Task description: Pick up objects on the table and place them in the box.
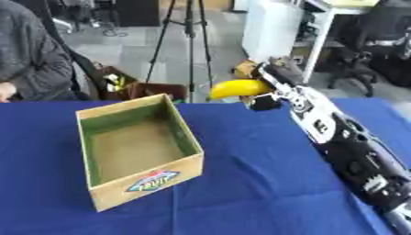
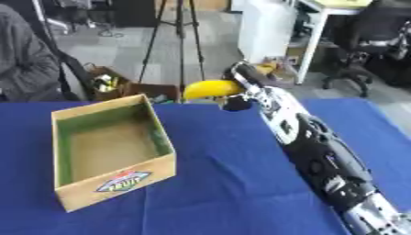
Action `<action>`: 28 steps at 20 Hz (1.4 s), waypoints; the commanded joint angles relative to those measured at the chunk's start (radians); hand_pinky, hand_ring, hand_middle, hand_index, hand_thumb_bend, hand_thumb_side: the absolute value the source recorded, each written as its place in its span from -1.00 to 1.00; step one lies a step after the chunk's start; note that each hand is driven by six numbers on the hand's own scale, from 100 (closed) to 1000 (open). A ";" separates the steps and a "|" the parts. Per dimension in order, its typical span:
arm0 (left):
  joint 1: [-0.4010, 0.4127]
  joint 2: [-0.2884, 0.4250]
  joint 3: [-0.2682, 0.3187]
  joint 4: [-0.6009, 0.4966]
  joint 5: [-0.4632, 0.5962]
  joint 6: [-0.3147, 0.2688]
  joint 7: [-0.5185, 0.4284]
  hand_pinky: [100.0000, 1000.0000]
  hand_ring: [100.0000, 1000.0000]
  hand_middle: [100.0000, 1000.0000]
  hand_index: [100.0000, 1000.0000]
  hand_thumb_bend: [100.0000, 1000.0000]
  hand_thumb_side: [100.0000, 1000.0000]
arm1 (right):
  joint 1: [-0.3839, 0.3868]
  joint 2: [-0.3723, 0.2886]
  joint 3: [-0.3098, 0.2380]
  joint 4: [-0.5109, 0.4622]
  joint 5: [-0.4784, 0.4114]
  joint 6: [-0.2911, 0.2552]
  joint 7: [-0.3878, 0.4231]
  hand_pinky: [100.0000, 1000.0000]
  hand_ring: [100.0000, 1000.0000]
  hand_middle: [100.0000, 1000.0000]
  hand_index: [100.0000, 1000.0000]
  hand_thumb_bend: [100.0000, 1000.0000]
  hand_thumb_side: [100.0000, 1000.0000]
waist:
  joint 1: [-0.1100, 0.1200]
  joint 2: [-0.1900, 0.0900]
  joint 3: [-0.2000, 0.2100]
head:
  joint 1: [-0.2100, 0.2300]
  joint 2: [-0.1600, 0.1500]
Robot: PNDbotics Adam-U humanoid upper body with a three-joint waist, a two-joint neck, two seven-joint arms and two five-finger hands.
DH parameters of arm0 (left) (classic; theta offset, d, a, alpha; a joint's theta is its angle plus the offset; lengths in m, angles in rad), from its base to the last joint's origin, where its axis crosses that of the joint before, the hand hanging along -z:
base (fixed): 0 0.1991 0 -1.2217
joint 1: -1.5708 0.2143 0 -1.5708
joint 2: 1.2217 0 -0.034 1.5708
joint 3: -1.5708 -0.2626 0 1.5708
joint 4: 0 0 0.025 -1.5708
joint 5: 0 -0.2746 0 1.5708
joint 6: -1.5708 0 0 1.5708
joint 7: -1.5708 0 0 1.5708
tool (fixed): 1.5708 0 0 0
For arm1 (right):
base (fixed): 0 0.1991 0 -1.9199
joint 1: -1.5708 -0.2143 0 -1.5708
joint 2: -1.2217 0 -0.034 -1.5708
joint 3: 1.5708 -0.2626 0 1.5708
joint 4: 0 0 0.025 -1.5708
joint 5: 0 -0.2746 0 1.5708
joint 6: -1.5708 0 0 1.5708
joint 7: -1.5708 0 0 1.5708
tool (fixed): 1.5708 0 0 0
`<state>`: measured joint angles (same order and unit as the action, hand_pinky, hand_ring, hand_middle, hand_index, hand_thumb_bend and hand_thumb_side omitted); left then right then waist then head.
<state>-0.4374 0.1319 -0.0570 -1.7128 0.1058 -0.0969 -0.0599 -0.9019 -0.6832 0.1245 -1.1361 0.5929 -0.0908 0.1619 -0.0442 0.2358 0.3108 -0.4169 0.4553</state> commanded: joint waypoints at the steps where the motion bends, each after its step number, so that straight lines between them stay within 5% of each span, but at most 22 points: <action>1: -0.007 0.013 -0.002 -0.016 -0.003 -0.002 -0.003 0.23 0.26 -0.05 0.36 0.00 0.90 | -0.061 0.023 0.022 -0.022 0.025 -0.019 0.043 -0.50 -0.47 -0.30 -0.22 -1.00 -0.76 | 0.004 -0.021 0.003 | -0.007 -0.001; 7: -0.007 0.011 -0.003 -0.016 -0.002 -0.003 -0.004 0.23 0.26 -0.05 0.36 0.00 0.90 | -0.092 0.058 0.037 -0.017 0.052 -0.038 0.077 -0.49 -0.46 -0.28 -0.21 -1.00 -0.75 | 0.001 -0.023 0.009 | -0.010 -0.002; 11: -0.014 -0.004 -0.013 -0.018 0.002 -0.002 -0.013 0.23 0.26 -0.05 0.36 0.01 0.90 | -0.089 0.141 0.101 0.005 0.081 -0.080 0.128 -0.46 -0.43 -0.26 -0.18 -1.00 -0.70 | 0.003 -0.021 0.058 | -0.034 -0.009; 19: -0.019 -0.014 -0.016 -0.019 0.009 -0.002 -0.017 0.23 0.26 -0.05 0.36 0.01 0.90 | -0.079 0.261 0.123 0.092 0.174 -0.125 0.183 -0.42 -0.40 -0.22 -0.14 -1.00 -0.63 | 0.008 -0.011 0.085 | -0.048 -0.013; 24: -0.020 -0.015 -0.016 -0.019 0.010 -0.001 -0.017 0.23 0.26 -0.05 0.36 0.02 0.90 | -0.068 0.273 0.119 0.136 0.214 -0.143 0.200 -0.18 -0.16 0.00 0.18 -0.47 -0.32 | 0.007 -0.007 0.084 | -0.048 -0.017; 28: -0.020 -0.013 -0.015 -0.019 0.010 -0.001 -0.016 0.23 0.27 -0.05 0.36 0.02 0.90 | -0.064 0.270 0.112 0.155 0.237 -0.147 0.204 0.34 0.40 0.48 0.60 0.14 -0.12 | 0.006 -0.005 0.079 | -0.044 -0.022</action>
<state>-0.4416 0.1128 -0.0696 -1.7124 0.1140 -0.0971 -0.0742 -0.9499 -0.3992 0.2464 -0.9775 0.8168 -0.2341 0.3649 -0.0433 0.2468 0.3888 -0.4622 0.4459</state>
